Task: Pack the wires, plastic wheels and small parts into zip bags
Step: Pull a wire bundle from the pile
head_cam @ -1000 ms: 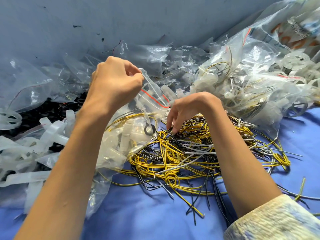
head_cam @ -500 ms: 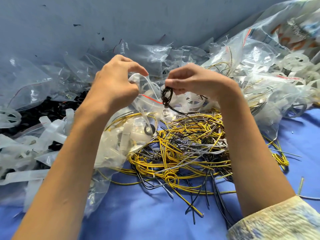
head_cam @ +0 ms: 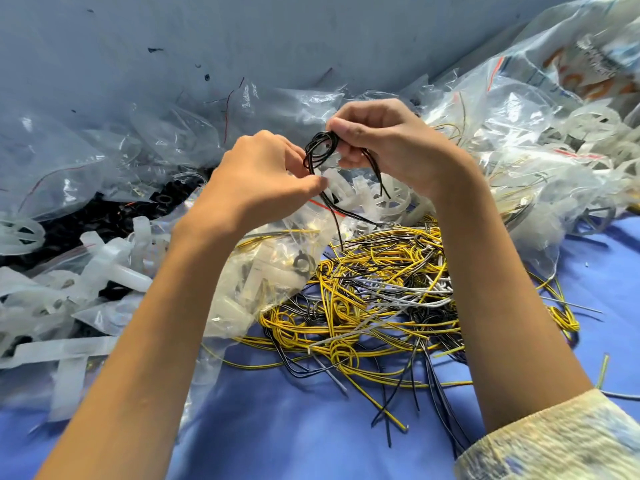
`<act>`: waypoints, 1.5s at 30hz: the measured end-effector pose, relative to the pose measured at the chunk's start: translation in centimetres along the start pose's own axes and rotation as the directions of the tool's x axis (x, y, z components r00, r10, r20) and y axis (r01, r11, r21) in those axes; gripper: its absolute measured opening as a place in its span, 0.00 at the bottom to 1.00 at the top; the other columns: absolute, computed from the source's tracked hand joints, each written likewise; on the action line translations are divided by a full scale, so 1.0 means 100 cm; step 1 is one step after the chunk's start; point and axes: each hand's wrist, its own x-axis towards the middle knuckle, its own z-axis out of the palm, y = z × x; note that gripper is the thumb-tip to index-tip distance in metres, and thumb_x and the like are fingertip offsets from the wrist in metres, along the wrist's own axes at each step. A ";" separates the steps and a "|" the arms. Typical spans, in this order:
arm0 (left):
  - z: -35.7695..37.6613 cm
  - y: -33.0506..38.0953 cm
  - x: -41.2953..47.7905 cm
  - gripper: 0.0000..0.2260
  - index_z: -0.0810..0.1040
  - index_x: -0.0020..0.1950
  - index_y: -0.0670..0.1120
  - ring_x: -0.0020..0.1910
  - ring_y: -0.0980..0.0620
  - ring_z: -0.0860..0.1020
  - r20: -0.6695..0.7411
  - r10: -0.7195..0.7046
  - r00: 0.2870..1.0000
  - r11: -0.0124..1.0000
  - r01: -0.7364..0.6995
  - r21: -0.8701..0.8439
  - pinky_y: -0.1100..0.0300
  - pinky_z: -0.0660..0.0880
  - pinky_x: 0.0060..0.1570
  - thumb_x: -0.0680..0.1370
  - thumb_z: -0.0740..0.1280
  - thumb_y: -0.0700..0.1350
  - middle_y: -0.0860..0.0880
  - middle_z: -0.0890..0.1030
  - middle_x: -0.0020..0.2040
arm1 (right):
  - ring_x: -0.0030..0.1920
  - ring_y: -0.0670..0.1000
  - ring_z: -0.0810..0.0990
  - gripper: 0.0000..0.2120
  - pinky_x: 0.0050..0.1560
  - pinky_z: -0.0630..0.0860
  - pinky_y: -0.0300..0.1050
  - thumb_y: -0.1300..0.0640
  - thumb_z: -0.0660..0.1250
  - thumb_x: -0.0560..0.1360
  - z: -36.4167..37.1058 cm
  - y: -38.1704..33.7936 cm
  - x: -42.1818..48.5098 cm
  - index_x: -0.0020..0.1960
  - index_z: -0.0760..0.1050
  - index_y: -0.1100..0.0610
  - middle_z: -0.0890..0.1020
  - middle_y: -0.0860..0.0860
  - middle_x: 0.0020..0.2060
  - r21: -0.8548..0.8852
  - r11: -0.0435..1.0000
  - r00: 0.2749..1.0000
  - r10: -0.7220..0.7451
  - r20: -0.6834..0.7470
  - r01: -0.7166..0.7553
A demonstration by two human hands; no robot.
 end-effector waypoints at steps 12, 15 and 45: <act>-0.010 -0.010 -0.001 0.06 0.77 0.28 0.56 0.52 0.53 0.78 0.114 -0.036 0.993 0.996 0.026 0.086 0.53 0.73 0.59 0.65 0.68 0.52 0.62 0.79 0.46 | 0.40 0.51 0.78 0.06 0.54 0.78 0.55 0.62 0.66 0.77 -0.012 0.009 0.003 0.46 0.81 0.60 0.82 0.59 0.39 -0.478 0.869 0.987 0.063 -0.147 -0.126; -0.009 -0.015 -0.001 0.11 0.77 0.28 0.54 0.51 0.53 0.78 0.129 -0.029 0.991 0.993 0.014 0.116 0.57 0.73 0.58 0.70 0.72 0.45 0.60 0.81 0.48 | 0.39 0.57 0.79 0.05 0.51 0.78 0.61 0.59 0.68 0.76 -0.011 0.009 0.004 0.45 0.82 0.57 0.84 0.54 0.36 -0.520 0.847 0.986 0.029 -0.165 -0.111; -0.010 -0.016 0.003 0.10 0.85 0.42 0.50 0.44 0.48 0.80 0.175 -0.102 0.979 0.992 0.113 -0.053 0.53 0.76 0.54 0.73 0.70 0.55 0.47 0.84 0.46 | 0.40 0.52 0.78 0.08 0.52 0.79 0.52 0.60 0.66 0.77 -0.003 0.005 0.001 0.50 0.79 0.64 0.80 0.55 0.36 -0.250 0.968 1.000 0.020 0.004 -0.018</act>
